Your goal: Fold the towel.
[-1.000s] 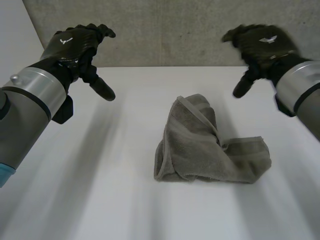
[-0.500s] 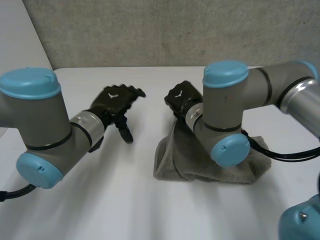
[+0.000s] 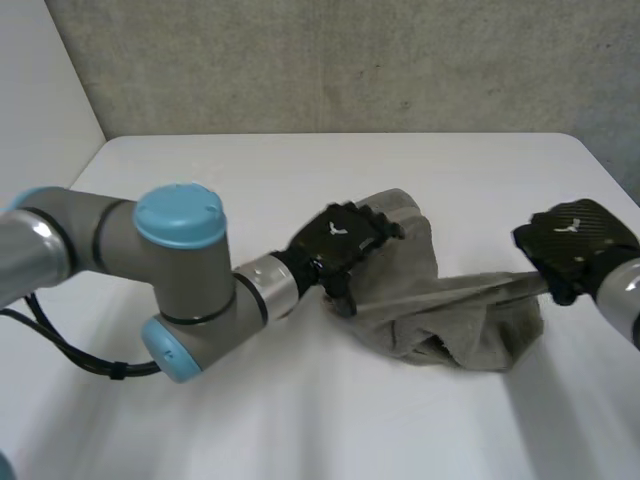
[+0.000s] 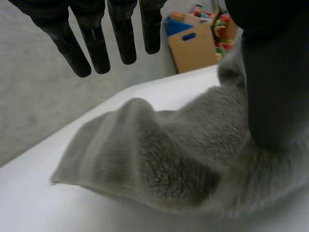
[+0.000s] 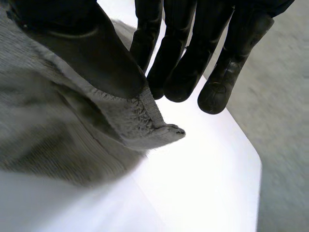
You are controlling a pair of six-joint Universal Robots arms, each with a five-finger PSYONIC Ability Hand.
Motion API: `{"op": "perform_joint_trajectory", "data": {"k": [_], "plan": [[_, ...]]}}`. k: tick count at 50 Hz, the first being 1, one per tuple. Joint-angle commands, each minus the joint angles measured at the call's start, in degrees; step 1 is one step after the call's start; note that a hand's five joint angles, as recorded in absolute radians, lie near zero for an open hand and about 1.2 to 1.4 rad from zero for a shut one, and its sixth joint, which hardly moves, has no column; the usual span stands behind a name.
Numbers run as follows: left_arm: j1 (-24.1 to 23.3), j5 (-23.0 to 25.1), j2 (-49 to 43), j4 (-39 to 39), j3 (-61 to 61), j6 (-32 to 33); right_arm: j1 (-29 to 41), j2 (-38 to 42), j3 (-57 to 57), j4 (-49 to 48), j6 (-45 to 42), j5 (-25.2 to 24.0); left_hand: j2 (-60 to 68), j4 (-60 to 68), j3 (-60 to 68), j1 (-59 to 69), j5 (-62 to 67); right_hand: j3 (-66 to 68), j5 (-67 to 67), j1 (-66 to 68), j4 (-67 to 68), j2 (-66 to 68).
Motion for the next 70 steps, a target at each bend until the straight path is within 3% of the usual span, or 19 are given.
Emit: {"op": "perform_joint_trajectory", "data": {"k": [1, 14, 17, 20, 22, 25, 33, 35, 36, 37, 38, 40, 43, 45, 46, 48, 50, 62, 70], "plan": [[-0.63, 0.58, -3.01, -2.57, 1.34, 8.38, -6.77, -0.69, 2.68, -3.20, 0.07, -0.88, -1.13, -1.06, -1.12, -0.90, -11.43, 3.85, 3.25, 4.11, 3.55, 4.57], [-0.63, 0.05, -3.20, -7.33, 3.62, 11.30, -12.66, 3.09, 4.09, -6.37, -2.92, -3.08, -0.62, -0.56, -0.62, -0.39, -10.92, 3.85, 3.25, 4.11, 3.55, 4.57], [-0.71, -0.04, -3.20, -7.15, 3.62, 11.13, -12.49, 3.09, 4.26, -6.45, -2.83, -3.17, 5.77, 5.83, 5.77, 6.00, -4.53, 3.85, 3.25, 4.11, 3.55, 4.57], [-0.80, -0.13, -3.90, -6.80, 4.06, 11.13, -12.31, 3.09, 4.26, -6.45, -2.48, -3.26, 20.57, 20.64, 20.58, 20.80, 10.27, 3.85, 3.25, 4.11, 3.55, 4.57], [-1.24, -0.56, -4.77, -5.84, 5.20, 11.13, -12.22, 3.09, 4.09, -6.54, -2.30, -3.26, 53.73, 53.79, 53.74, 53.96, 43.43, 3.85, 3.25, 4.11, 3.55, 4.57], [-1.59, -1.36, -4.95, -4.69, 6.53, 11.22, -12.31, 3.01, 3.04, -7.15, -1.43, -3.34, 59.57, 59.64, 59.58, 59.80, 49.28, 3.85, 3.25, 4.11, 3.55, 4.57], [-1.59, -12.43, -2.76, 2.17, 19.62, 11.83, -4.84, 2.13, -9.01, -19.11, 5.35, -6.51, 59.57, 59.64, 59.58, 59.80, 49.28, 3.85, 3.25, 4.11, 3.55, 4.57], [-0.72, -18.81, -2.14, 6.54, 28.71, 11.83, -3.61, 2.74, -13.05, -23.42, 7.10, -6.95, 59.57, 59.64, 59.58, 59.80, 49.28, 3.85, 3.25, 4.11, 3.55, 4.57], [-0.71, -18.85, -2.14, 6.56, 28.76, 11.83, -3.44, 3.09, -16.88, -29.85, 9.10, -6.25, 59.57, 59.64, 59.58, 59.80, 49.28, 3.85, 3.25, 4.11, 3.55, 4.57], [-0.19, -22.33, -1.79, 9.17, 33.29, 11.83, -2.91, 3.09, -19.44, -38.36, 12.34, -4.77, 59.57, 59.64, 59.58, 59.80, 49.28, 3.85, 3.25, 4.11, 3.55, 4.57], [0.86, -26.10, -1.01, 11.98, 37.16, 11.74, -2.91, 3.09, -19.47, -38.45, 12.38, -4.75, 59.57, 59.64, 59.58, 59.80, 49.28, 3.85, 3.25, 4.11, 3.55, 4.57], [2.35, -29.97, 0.57, 14.71, 39.64, 11.39, -2.30, 2.83, -22.27, -55.34, 19.73, 0.06, 59.57, 59.64, 59.58, 59.80, 49.28, 3.85, 3.25, 4.11, 3.55, 4.57], [3.68, -35.35, 5.30, 17.97, 39.40, 10.52, -1.15, 2.65, -23.16, -56.46, 21.17, 0.70, 59.57, 59.64, 59.58, 59.80, 49.28, 3.85, 3.25, 4.11, 3.55, 4.57], [3.86, -35.72, 7.77, 18.16, 37.83, 9.21, -0.27, 3.35, -28.93, -43.36, 20.38, -1.57, 59.57, 59.64, 59.58, 59.80, 49.28, 3.85, 3.25, 4.11, 3.55, 4.57], [4.29, -35.37, 10.14, 17.73, 34.59, 7.28, -0.27, 3.36, -28.96, -43.28, 20.37, -1.59, 59.57, 59.64, 59.58, 59.80, 49.28, 3.85, 3.25, 4.11, 3.55, 4.57], [4.47, -34.41, 12.43, 17.11, 29.95, 5.43, -0.01, 4.40, -31.07, -26.04, 20.12, -6.23, 59.57, 59.64, 59.58, 59.80, 49.28, 3.85, 3.25, 4.11, 3.55, 4.57], [4.82, -33.10, 14.88, 16.67, 24.60, 4.11, 0.34, 4.76, -30.63, -21.88, 19.94, -8.51, 59.57, 59.64, 59.58, 59.80, 49.28, 3.85, 3.25, 4.11, 3.55, 4.57], [8.07, -18.77, 29.49, 17.01, -19.88, 7.25, 5.09, 4.15, -16.74, -18.49, 8.25, -10.38, 59.57, 59.64, 59.58, 59.80, 49.28, 3.85, 3.25, 4.11, 3.55, 4.57], [10.36, -16.83, 28.10, 24.65, -37.83, 15.24, 7.82, 6.70, -3.12, -18.32, 5.78, -10.46, 59.57, 59.64, 59.58, 59.80, 49.28, 3.85, 3.25, 4.11, 3.55, 4.57]]}}
